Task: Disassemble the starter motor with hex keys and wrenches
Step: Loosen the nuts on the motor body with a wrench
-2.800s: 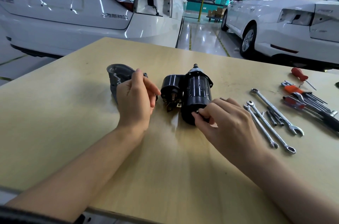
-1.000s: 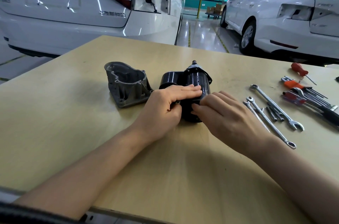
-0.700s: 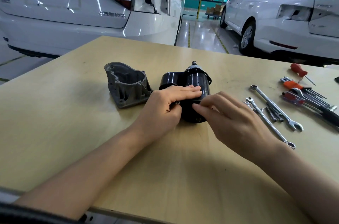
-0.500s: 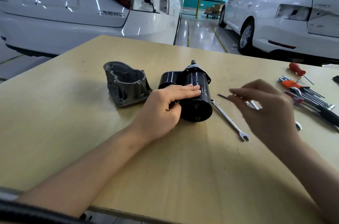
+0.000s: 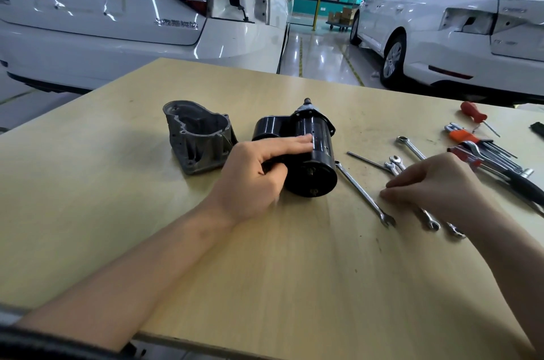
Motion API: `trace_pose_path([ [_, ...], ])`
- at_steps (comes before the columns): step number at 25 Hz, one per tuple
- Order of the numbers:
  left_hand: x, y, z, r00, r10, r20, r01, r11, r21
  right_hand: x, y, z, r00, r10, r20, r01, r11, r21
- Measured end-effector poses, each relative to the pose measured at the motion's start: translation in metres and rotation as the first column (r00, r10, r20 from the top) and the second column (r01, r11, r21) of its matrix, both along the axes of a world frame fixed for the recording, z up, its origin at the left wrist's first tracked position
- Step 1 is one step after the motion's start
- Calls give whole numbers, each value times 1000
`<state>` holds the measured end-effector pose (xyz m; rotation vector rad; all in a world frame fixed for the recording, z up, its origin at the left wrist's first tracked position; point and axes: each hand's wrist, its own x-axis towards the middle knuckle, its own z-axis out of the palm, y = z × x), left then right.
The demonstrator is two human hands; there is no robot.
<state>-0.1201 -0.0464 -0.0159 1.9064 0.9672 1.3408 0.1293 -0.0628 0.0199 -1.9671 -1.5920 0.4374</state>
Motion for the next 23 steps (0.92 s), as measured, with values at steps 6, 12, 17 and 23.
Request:
trace_pose_path([
  [6,-10,18,2,899,354,257,-273,913,-303,-8,-3,-1,1000,-8,-14,10,984,179],
  [12,-9,18,2,899,347,268,-215,881,-421,-76,-6,-27,955,297,22,-290,911,294],
  [17,-11,17,6,863,333,381,-121,867,-483,-100,12,-38,959,229,164,-273,898,345],
  [23,-15,16,8,851,308,426,-90,884,-459,-82,15,-23,979,190,-73,-126,848,514],
])
